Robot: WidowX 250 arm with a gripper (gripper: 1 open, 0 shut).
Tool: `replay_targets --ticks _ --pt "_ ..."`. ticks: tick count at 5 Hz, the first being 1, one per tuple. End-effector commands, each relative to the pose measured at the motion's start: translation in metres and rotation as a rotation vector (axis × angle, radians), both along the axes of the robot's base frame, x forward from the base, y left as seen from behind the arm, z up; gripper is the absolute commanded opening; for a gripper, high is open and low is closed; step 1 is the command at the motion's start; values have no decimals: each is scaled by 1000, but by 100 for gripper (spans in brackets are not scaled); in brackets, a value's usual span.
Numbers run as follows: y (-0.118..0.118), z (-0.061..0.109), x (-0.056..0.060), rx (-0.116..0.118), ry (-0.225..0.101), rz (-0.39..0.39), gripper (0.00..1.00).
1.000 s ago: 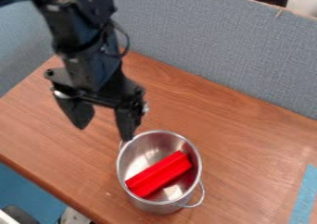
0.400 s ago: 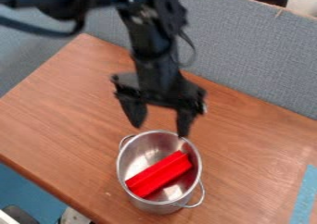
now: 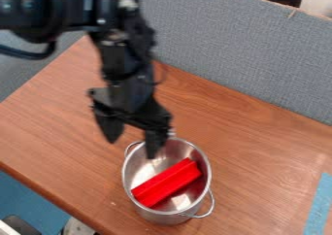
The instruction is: Put the red object in the metal pot
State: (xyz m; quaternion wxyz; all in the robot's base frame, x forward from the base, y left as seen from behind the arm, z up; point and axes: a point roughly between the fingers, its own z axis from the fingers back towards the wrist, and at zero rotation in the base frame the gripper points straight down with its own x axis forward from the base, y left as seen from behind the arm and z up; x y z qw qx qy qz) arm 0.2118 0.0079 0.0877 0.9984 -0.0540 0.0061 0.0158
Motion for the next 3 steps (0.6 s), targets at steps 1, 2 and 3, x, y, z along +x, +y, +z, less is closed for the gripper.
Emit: replay_targets --ticks 1,2,3 --pt "17 -5 5 -7 -29 38 100" --pt "10 -5 14 -4 -35 49 100" --pt "13 -13 22 -2 -33 60 100"
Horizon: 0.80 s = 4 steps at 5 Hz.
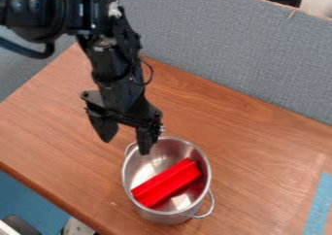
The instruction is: Put the red object in the metal pot
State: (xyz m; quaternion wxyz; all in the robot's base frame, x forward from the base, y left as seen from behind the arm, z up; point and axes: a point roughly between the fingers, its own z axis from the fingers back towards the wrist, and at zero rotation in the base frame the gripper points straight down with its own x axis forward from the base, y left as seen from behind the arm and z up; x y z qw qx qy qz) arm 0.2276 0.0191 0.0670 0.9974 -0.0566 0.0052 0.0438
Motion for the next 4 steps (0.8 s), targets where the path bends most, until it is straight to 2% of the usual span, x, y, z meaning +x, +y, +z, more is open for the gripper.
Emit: replay_targets --ticks 1,2,3,4 --pt "10 -5 25 20 -34 30 100" --pt "16 -22 57 50 -58 65 100" --pt "19 16 60 53 -103 -171 100" --pt "13 57 73 82 -123 -422 100"
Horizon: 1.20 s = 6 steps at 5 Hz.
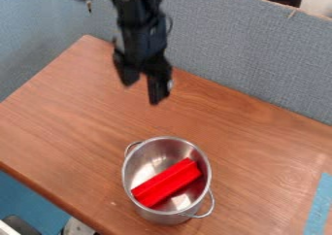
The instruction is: Put the red object in the metal pot
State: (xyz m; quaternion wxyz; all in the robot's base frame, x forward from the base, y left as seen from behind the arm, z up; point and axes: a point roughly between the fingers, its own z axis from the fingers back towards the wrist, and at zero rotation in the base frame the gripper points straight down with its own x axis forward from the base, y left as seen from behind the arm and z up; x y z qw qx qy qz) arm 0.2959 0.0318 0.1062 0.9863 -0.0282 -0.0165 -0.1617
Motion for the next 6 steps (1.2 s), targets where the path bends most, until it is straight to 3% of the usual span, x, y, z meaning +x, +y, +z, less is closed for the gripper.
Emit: replay_targets --ticks 1,2,3,4,5,6 --pt "-27 32 -27 -43 -38 153 100" --pt "-54 39 -60 -18 -32 325 100" --pt "-79 36 -90 -49 -27 444 100" --pt "-82 26 -93 -42 -1 529 100" --pt "-83 19 -96 -12 3 543 100" --pt "-63 16 -102 0 1 534 100"
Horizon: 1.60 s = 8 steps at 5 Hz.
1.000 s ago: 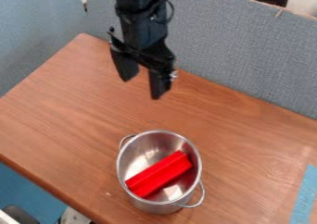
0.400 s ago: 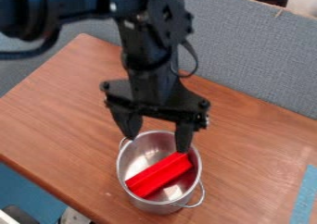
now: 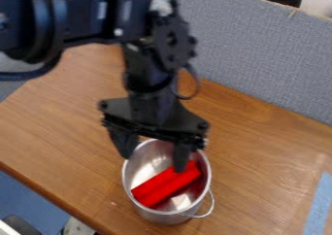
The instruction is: Put the red object in the metal pot
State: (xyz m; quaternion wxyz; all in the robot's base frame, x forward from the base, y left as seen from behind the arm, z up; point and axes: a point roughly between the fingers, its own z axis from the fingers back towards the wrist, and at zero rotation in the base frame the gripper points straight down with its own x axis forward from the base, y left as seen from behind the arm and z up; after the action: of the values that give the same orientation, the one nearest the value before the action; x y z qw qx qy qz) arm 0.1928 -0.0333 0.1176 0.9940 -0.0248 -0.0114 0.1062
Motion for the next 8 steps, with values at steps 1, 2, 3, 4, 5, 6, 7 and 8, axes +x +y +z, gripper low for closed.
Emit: replay_targets --ticks 1,2,3,4,5,6,7,8 --pt "31 -5 -7 25 -16 31 100" --pt "58 -35 -4 38 -15 19 100" --pt "81 -64 5 66 -5 -1 100" --pt "72 -109 25 49 -28 93 100" --pt "85 -123 23 31 -84 179 100" --pt "77 -154 39 56 -102 267 100" --pt "103 -139 30 30 -186 322 100" --pt "117 -145 25 29 -222 364 100"
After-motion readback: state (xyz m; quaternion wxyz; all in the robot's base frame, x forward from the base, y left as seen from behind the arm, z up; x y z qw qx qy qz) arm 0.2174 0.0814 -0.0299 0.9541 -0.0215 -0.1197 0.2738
